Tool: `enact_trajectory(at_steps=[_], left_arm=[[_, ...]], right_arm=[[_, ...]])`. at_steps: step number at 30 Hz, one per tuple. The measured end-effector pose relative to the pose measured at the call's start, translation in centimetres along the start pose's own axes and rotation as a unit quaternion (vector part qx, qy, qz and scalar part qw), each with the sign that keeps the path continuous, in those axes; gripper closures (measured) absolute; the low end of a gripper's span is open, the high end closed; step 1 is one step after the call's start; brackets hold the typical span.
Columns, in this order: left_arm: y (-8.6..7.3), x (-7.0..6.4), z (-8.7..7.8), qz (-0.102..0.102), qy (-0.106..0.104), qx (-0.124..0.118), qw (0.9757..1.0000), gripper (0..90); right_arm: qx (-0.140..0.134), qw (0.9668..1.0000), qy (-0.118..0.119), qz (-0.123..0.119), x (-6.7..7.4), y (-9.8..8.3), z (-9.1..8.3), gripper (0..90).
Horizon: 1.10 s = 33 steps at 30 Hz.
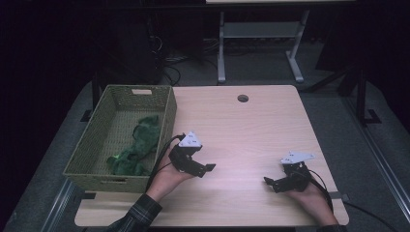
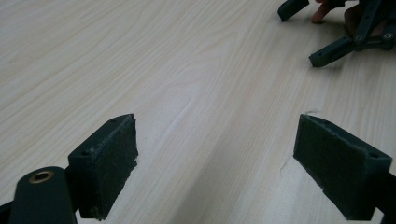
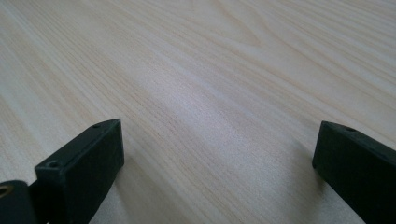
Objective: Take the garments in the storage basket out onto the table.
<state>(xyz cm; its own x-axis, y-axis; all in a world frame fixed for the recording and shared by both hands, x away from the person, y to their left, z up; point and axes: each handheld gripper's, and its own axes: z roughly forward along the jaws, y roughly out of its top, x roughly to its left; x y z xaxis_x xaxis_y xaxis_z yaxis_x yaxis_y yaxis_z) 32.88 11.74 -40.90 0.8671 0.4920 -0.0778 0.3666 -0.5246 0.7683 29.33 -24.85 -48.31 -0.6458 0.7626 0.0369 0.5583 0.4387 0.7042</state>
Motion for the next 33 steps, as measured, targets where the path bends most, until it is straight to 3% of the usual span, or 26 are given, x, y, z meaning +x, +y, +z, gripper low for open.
enact_trajectory(at_steps=[8,15,18,23,27,31,33], left_arm=[[1.2,-0.1,-1.0,0.011,0.009,0.003,0.9999,13.0],[1.8,0.1,-1.8,0.011,-0.001,-0.003,0.9999,13.1],[2.0,0.4,-2.0,0.006,-0.005,-0.003,1.0,13.1],[2.6,0.8,-2.6,0.014,-0.009,-0.001,0.9999,13.1],[2.8,1.2,-2.9,0.01,-0.011,-0.011,0.9998,13.2],[3.3,1.9,-3.5,0.022,-0.011,-0.004,0.9997,13.3],[3.5,2.2,-4.1,0.022,-0.01,-0.014,0.9996,13.5]], right_arm=[[0.0,1.0,0.0,0.0,0.0,0.0,0.0,1.8],[0.002,1.0,-0.006,0.008,0.2,-0.1,-0.1,1.7],[0.002,1.0,-0.006,0.008,0.2,-0.1,-0.1,1.8],[0.001,1.0,-0.006,0.008,0.1,-0.1,-0.1,1.8],[0.0,0.9999,-0.01,0.013,0.1,-0.1,-0.1,1.8],[0.0,0.9998,-0.012,0.014,0.1,-0.1,-0.1,1.8],[0.001,0.9999,-0.009,0.012,0.1,-0.2,-0.2,1.8]])
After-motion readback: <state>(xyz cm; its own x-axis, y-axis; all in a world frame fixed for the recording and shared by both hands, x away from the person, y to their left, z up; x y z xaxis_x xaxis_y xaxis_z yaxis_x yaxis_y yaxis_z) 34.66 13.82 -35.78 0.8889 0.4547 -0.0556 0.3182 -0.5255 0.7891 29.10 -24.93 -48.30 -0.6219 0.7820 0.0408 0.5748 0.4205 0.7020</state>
